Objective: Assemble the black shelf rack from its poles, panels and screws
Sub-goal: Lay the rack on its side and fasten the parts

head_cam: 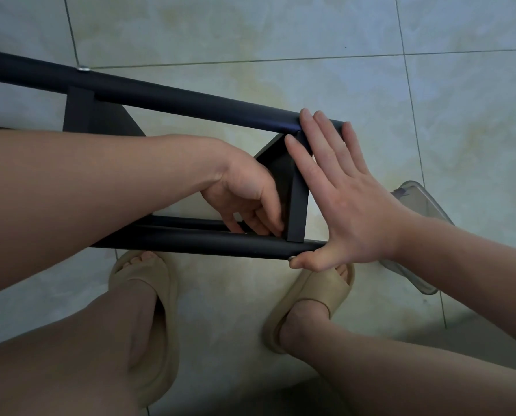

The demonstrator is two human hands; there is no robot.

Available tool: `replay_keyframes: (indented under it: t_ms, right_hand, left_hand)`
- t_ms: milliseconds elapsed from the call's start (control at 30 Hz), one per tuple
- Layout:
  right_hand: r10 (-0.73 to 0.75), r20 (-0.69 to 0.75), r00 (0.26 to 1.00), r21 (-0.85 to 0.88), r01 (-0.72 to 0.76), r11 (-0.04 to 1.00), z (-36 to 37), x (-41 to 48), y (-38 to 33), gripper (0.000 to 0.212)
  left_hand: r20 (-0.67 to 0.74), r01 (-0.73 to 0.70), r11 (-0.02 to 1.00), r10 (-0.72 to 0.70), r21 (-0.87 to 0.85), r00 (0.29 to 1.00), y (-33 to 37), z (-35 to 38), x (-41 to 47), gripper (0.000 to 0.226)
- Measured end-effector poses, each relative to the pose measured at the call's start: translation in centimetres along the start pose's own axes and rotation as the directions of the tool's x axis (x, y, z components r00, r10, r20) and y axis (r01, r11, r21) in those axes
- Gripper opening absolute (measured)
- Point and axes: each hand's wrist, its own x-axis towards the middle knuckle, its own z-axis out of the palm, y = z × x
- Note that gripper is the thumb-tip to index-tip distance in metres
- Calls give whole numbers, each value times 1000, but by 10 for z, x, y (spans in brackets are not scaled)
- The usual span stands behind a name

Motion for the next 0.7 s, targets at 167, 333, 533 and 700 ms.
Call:
replay_keyframes:
  t_ms: [167,333,533,700]
  right_hand:
    - [0,-2,1000,-1,0,1000,0,0,0,141]
    - [-1,-4,1000,-6,1,1000,1,0,-1,140]
    - [8,2,1000,3,-8,1000,0,0,0,140]
    - [9,8,1000,-3,-9,1000,0,0,-1,142]
  left_hand:
    - [11,14,998,-14,56,1000,-1,3,1,20]
    - [-39,17,997,-14,77,999,2,0,1,33]
    - [-36,7,1000,-6,30,999,0,-2,-2,32]
    - [-46,10,1000,-9,22,999,-2,1,3,25]
